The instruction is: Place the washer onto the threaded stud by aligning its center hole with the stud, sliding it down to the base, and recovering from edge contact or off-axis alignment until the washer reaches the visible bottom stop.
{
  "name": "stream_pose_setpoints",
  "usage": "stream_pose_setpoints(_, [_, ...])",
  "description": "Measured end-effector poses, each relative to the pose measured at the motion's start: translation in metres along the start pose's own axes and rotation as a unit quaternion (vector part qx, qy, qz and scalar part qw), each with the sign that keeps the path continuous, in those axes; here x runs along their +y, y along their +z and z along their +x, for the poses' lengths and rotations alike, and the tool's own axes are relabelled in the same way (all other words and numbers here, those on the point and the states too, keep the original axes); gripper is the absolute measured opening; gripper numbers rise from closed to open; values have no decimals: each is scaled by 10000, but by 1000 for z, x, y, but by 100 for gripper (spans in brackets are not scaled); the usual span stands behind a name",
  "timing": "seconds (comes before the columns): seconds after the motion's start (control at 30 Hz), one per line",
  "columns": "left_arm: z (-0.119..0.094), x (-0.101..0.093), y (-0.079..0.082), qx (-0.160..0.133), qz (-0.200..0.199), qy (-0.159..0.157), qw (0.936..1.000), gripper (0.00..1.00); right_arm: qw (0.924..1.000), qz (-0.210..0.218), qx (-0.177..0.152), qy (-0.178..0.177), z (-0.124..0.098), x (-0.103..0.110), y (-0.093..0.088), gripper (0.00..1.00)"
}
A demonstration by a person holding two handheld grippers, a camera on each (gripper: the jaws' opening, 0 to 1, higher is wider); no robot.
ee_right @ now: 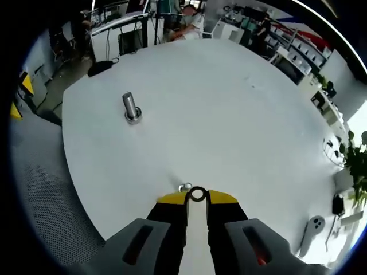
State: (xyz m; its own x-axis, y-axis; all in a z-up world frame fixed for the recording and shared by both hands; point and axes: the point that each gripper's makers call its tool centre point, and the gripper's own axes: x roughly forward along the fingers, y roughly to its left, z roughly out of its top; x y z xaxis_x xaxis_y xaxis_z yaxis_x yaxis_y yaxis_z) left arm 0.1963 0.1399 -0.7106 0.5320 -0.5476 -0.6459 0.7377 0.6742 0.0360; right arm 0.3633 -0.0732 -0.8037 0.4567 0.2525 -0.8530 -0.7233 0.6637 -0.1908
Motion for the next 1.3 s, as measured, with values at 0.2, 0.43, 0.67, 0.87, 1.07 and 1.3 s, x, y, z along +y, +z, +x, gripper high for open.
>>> stream_pose_setpoints(0.2, [0, -1, -1, 21, 15, -19, 10000, 21, 10000, 45, -56, 43, 1, 0, 5, 13])
stream_pose_setpoints(0.43, [0, 0, -1, 24, 14, 3, 10000, 21, 9998, -76, 41, 187, 4, 7, 6, 13])
stream_pose_setpoints(0.67, [1, 0, -1, 30, 6, 2, 10000, 21, 9993, -119, 199, 310, 9, 10, 3, 13])
stream_pose_setpoints(0.87, [0, 0, -1, 34, -3, 9, 10000, 21, 9988, -155, 257, 393, 13, 12, 3, 13])
stream_pose_setpoints(1.07, [0, 1, -2, 46, -16, 19, 10000, 21, 9982, -111, 369, 461, 19, 13, 0, 13])
stream_pose_setpoints(1.3, [0, 2, -3, 65, -44, 48, 10000, 21, 9976, -149, 459, 495, 27, 16, -3, 14])
